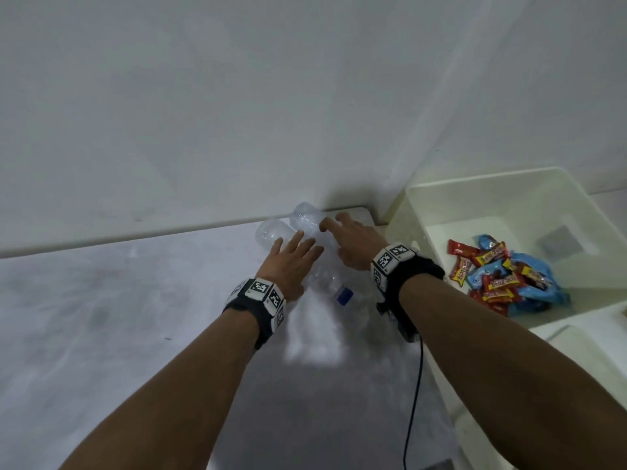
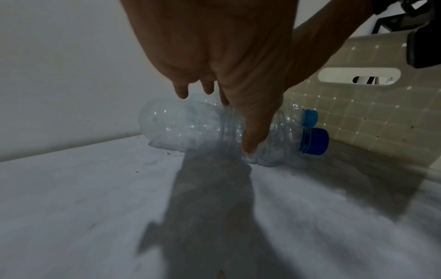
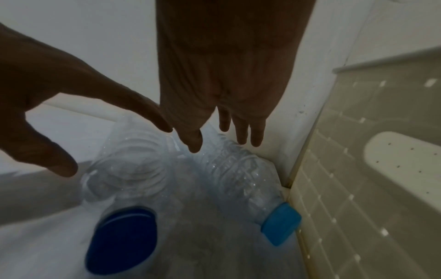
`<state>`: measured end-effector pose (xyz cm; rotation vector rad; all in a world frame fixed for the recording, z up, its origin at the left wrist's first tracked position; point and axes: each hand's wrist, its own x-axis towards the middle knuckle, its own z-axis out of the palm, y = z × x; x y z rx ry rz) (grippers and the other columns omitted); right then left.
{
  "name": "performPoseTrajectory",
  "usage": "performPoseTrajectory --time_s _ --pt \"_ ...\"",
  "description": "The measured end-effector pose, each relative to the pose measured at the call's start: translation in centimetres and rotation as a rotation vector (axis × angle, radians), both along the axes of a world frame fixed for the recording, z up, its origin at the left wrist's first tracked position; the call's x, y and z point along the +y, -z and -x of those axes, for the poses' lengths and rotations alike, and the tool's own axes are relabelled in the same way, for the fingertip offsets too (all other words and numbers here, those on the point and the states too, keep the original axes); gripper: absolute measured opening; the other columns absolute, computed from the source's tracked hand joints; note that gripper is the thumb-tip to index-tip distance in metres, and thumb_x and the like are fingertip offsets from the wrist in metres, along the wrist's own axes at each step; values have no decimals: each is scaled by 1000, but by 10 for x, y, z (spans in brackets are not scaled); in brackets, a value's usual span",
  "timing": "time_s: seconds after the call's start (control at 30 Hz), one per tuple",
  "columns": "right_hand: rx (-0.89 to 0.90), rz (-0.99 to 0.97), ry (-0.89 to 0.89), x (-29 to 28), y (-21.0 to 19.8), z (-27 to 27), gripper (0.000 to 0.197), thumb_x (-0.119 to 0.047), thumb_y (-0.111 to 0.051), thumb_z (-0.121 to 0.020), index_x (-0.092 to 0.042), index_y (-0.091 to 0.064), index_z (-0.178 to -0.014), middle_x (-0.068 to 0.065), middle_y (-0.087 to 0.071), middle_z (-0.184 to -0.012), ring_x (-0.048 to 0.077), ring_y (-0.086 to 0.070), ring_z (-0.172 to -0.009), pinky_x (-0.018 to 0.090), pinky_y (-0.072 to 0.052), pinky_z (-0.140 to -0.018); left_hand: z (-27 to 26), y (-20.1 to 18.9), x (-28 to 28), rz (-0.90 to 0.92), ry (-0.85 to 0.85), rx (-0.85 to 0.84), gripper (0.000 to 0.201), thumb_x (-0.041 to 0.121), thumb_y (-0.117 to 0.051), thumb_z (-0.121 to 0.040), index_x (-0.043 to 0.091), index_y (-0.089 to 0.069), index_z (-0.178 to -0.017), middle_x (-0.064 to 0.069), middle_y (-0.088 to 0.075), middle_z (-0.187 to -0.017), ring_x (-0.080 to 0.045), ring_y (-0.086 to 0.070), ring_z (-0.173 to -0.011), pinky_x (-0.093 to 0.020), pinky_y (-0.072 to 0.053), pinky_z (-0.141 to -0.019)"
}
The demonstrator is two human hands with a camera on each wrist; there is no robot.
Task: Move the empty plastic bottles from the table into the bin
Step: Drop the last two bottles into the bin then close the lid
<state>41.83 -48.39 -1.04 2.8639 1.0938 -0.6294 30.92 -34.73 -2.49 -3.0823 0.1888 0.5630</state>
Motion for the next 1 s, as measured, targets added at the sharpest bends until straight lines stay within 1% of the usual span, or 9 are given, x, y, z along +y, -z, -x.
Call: performPoseTrajectory --time_s 0.1,0.23,0.33,0.47,0.57,0.67,0.77,0.9,1.0 --pt "0 11 -14 0 8 -1 50 -8 -58 -88 -29 -36 -128 11 -39 -137 36 -59 -104 48 -53 -83 -2 6 -2 -20 24 -7 82 33 -64 -84 23 -14 -148 -5 -17 -157 -28 -5 -148 -52 -15 -117" --pt "-47 87 -86 7 13 2 60 -18 -59 -92 -34 -30 -142 14 -34 -143 38 -53 -111 48 -50 -86 1 8 2 -60 32 -26 77 34 -66 -80 25 -25 -145 -9 -28 -148 -28 -19 -143 -51 -18 -115" --pt "-50 123 -166 14 12 2 65 -27 -55 -95 -42 -21 -149 13 -18 -154 40 -48 -115 47 -48 -89 7 4 13 -52 -12 -15 74 28 -68 -77 22 -31 -142 -10 -32 -143 -27 -27 -137 -49 -21 -114" --pt "-14 158 -224 28 7 3 47 -35 -50 -98 -43 -38 -143 10 4 -163 41 -54 -114 44 -46 -94 25 0 40 -69 -68 26 74 24 -71 -75 21 -34 -139 -5 -37 -143 -24 -32 -136 -50 -23 -113" --pt "25 199 -241 44 2 11 47 -30 -46 -97 -39 -40 -143 11 21 -162 41 -60 -111 41 -46 -94 45 -3 64 -94 -127 79 78 20 -72 -73 20 -32 -140 -3 -39 -143 -23 -34 -134 -49 -25 -111" --pt "12 284 -320 54 -2 24 66 -18 -54 -90 -33 -30 -149 13 29 -159 39 -62 -107 40 -50 -85 64 -8 84 -123 -184 114 81 20 -73 -72 20 -29 -140 -2 -38 -144 -22 -34 -135 -48 -26 -112" --pt "-87 357 -468 63 -2 38 80 -9 -64 -84 -35 -25 -149 14 26 -160 34 -63 -104 36 -50 -71 86 -13 103 -136 -235 108 80 19 -73 -72 20 -30 -139 -2 -40 -142 -21 -35 -135 -48 -28 -111" --pt "-208 416 -582 74 -3 59 78 -9 -68 -83 -40 -31 -145 12 9 -163 33 -56 -117 38 -51 -74 116 -16 118 -132 -301 109 80 19 -74 -71 22 -31 -138 -1 -41 -140 -20 -35 -134 -47 -27 -110" --pt "-236 448 -611 80 -5 78 79 -16 -75 -77 -33 -34 -143 11 -7 -161 33 -60 -112 36 -47 -70 141 -20 125 -126 -352 98 80 19 -75 -70 21 -32 -137 -1 -43 -138 -20 -37 -133 -47 -28 -110"
